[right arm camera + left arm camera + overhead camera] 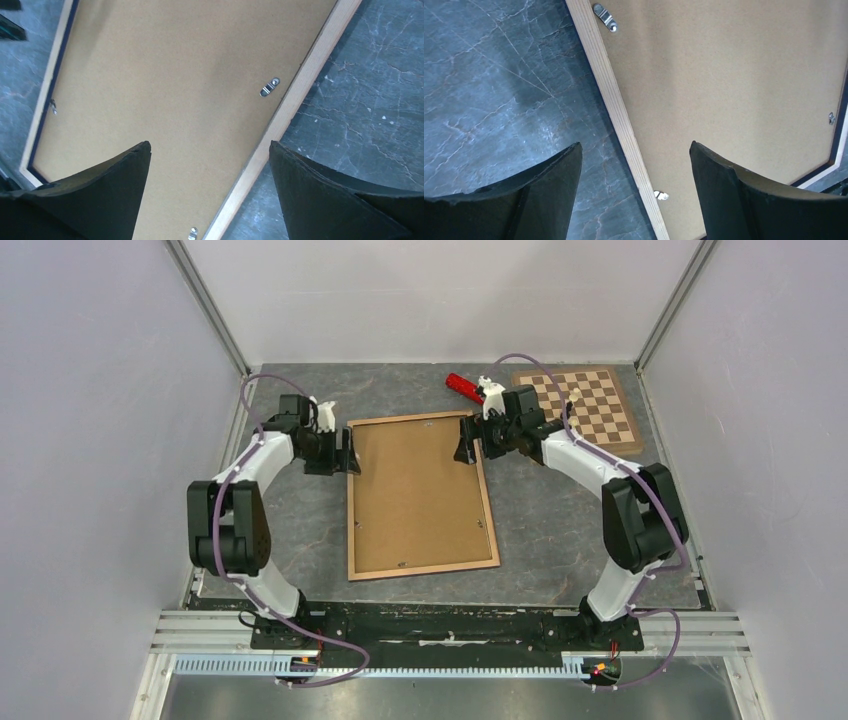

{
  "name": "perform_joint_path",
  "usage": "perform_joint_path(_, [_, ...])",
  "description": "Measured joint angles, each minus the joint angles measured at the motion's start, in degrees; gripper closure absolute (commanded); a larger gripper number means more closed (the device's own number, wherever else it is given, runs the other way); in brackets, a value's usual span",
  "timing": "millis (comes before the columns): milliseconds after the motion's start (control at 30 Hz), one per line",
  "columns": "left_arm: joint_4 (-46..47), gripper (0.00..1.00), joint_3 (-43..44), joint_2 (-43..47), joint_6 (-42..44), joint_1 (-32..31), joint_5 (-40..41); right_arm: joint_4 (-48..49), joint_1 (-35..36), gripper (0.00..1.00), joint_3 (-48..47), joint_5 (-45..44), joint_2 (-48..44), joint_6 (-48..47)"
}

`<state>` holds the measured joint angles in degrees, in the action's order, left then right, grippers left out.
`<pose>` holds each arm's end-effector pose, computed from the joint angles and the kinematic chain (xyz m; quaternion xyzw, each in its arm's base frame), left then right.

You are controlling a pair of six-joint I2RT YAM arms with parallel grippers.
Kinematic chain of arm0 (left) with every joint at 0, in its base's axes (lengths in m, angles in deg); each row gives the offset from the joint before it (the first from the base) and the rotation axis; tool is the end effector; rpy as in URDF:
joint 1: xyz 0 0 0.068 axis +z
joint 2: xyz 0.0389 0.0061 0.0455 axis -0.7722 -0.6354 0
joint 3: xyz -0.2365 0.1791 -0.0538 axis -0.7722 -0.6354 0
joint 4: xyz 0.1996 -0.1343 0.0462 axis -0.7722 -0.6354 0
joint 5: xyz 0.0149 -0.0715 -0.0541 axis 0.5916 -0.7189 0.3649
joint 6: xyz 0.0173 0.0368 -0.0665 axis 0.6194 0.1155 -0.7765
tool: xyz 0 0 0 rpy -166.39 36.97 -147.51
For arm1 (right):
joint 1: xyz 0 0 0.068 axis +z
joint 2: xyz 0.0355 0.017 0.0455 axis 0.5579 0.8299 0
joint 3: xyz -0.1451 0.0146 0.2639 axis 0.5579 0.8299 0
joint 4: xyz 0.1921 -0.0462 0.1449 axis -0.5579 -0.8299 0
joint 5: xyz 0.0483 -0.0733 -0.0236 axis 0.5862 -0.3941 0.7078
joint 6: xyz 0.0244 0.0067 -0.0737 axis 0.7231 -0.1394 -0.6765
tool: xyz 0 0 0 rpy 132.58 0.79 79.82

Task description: Put the photo into the frame

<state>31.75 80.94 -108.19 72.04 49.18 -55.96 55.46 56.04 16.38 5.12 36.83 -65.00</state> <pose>0.3436 -0.0337 0.2181 0.0557 0.9552 -0.1924 0.2177 0.3631 0.1744 0.2482 -0.1868 0.8831 0.2696 0.3355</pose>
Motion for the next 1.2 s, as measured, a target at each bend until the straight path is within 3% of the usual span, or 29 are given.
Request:
perform_joint_path(300, [-1.2,0.1,-2.38,10.93,3.89,0.0,3.45,2.08,0.7,0.02,5.27,-3.72,-5.86,-8.96])
perform_joint_path(667, [-6.43,0.1,-1.88,14.69,6.62,0.0,9.73,8.85,6.93,0.02,6.38,-6.67,-9.09,-16.2])
perform_joint_path(967, [-6.64,0.1,-1.97,14.58,6.62,0.0,11.8,11.82,14.6,0.02,6.1,-7.48,-5.7,-20.61])
perform_joint_path(1200, [-5.09,0.1,-1.99,8.07,6.25,0.02,10.69,11.91,21.94,0.02,3.58,-8.7,1.01,-24.02])
